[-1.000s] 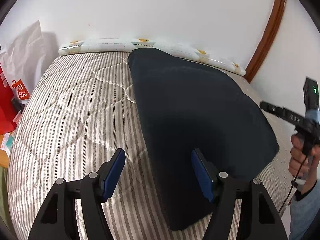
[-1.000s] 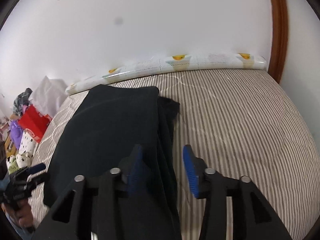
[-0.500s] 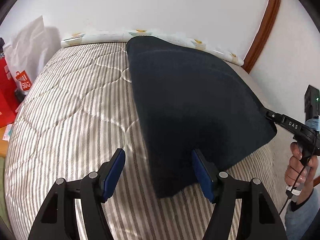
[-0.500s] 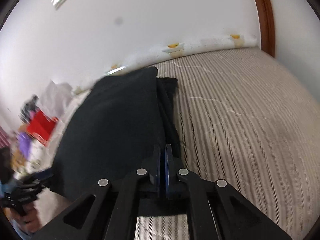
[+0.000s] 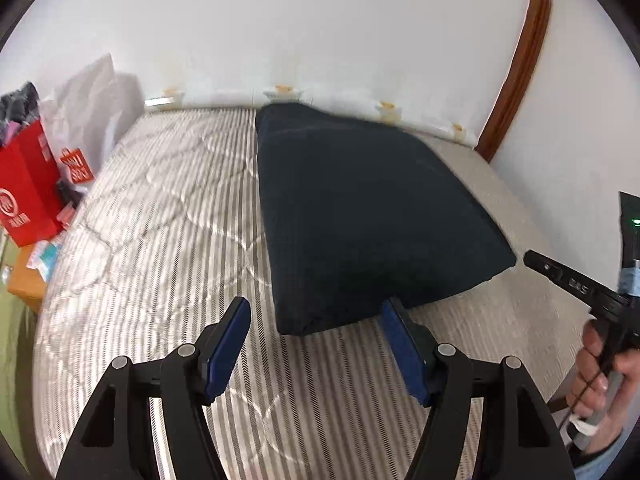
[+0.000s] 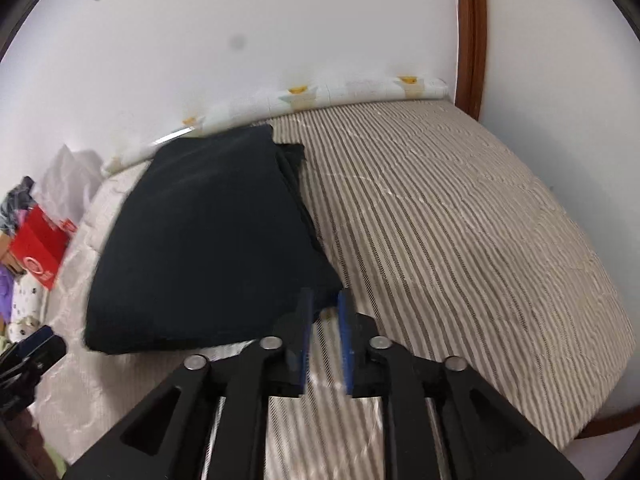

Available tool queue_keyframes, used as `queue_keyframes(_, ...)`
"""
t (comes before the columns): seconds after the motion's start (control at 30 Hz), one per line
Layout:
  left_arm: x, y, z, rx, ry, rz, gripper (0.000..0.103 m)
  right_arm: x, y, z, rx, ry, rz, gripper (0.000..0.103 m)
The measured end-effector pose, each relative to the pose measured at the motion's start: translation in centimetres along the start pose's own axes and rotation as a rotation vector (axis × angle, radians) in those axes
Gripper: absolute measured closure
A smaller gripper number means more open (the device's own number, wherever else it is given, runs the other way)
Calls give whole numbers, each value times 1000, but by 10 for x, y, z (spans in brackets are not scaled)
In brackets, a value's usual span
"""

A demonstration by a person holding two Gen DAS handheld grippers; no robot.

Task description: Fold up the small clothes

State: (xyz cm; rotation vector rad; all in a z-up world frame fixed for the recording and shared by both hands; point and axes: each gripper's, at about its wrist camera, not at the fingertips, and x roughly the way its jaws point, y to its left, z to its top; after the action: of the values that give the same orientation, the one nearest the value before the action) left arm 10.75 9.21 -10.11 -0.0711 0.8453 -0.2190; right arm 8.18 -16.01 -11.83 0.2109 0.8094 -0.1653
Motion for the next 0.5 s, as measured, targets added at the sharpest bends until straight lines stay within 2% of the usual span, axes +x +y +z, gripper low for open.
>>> queue_keyframes(0.07,-14,-9,0,18,-28,35,31,-26,5,0,-26,-30,-5,78)
queue_keyframes(0.13,-31,-18,0,28,-60,46,26,-52,9,0,-39,-74,-6,60)
queue_keyframes(0.23,-56,-29,-2,32,-94,38,17,-93,15,-4,-63,-143,-18,39)
queue_keyframes(0.37,-85,-40,-8,39,-130,18,13,-135,20,-17,-86,-192,-44,30)
queue_keyframes(0.43,-101,-46,-13,52,-156,27,12,-148,20,-23,-71,-196,-41,18)
queue_keyframes(0.5,-116,-51,-20,64,-188,51,11,-164,17,-34,-57,-218,-39,13)
